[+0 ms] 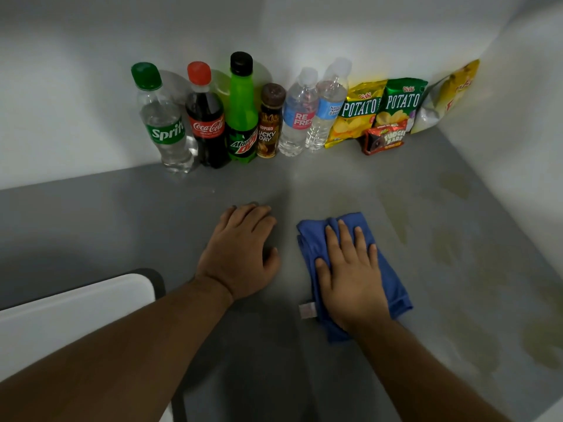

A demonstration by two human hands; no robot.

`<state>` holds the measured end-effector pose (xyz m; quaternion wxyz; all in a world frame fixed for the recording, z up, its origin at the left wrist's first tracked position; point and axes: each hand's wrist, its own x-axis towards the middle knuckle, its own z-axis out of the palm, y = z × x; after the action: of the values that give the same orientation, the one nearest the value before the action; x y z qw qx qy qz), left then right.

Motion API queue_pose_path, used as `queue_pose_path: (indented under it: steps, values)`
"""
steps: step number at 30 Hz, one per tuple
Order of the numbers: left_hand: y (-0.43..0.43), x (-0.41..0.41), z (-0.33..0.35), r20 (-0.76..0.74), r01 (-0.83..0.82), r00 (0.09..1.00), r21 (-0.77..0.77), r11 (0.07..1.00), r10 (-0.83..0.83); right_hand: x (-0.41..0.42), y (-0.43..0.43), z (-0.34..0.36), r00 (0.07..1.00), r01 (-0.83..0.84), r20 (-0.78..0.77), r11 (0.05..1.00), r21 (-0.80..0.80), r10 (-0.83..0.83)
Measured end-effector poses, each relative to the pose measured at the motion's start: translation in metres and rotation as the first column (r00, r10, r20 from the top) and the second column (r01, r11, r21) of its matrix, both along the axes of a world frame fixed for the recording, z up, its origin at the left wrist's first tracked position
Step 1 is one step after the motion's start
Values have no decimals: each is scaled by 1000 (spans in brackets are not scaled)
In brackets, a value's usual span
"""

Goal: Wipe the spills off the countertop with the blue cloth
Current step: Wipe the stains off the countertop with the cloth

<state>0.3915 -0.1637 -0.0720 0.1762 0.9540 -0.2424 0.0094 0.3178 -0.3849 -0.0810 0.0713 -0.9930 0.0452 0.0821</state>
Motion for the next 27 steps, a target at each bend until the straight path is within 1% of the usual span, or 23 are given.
queue_pose_path:
  steps: [2, 4, 5, 6, 7, 9, 12, 13, 14, 15, 17, 19, 21, 23, 27]
  values:
    - [0, 0, -1, 4, 1, 1000, -12, 1000, -1, -15, -9, -1, 991, -135, -6, 991, 14, 135]
    - [-1, 0, -3, 15, 3, 1000, -15, 1000, -3, -27, -32, 0, 959, -282, -11, 960, 1, 282]
    - [0, 1, -4, 20, 2, 1000, -13, 1000, -1, -29, -44, 1, 945, -327, -21, 945, 2, 327]
    - [0, 0, -4, 25, -1, 1000, -11, 1000, 1, -27, -54, 2, 940, -339, -29, 941, 8, 339]
    - [0, 0, -5, 30, -2, 1000, -12, 1000, 2, -22, -60, 3, 947, -319, -29, 948, 11, 319]
    - [0, 0, -6, 37, 1, 999, -11, 1000, -1, -5, -58, 2, 977, -213, -20, 977, 5, 213]
    - [-1, -1, -5, 34, 0, 999, 4, 1000, 0, 27, -31, 0, 1000, -21, -2, 1000, 6, 21]
    - [-1, -1, -5, 35, -1, 999, 6, 1000, 0, 33, -20, 0, 1000, 17, -1, 1000, 3, -17]
    - [-1, -1, -5, 36, -1, 999, 4, 1000, 1, 37, -11, 1, 1000, 21, -1, 1000, 3, -21]
    - [0, -1, -6, 38, 0, 999, -1, 1000, 0, 36, -4, 1, 1000, -10, 1, 1000, 9, 10]
    - [0, 0, -6, 45, 0, 999, -18, 1000, 1, 22, -3, 1, 989, -147, 2, 989, 24, 147]
    - [1, 1, -7, 45, -1, 999, -30, 1000, 2, 4, -16, 1, 953, -302, 1, 953, 27, 302]
    - [1, 1, -6, 40, -2, 999, -24, 1000, 3, -3, -37, 1, 930, -366, -9, 930, 21, 367]
    - [1, 0, -7, 39, -4, 999, -21, 1000, 5, 1, -52, 1, 943, -332, -18, 943, 12, 333]
    - [-1, -1, -7, 36, -2, 999, -18, 1000, 2, 37, -43, 2, 993, -120, 8, 993, 18, 120]
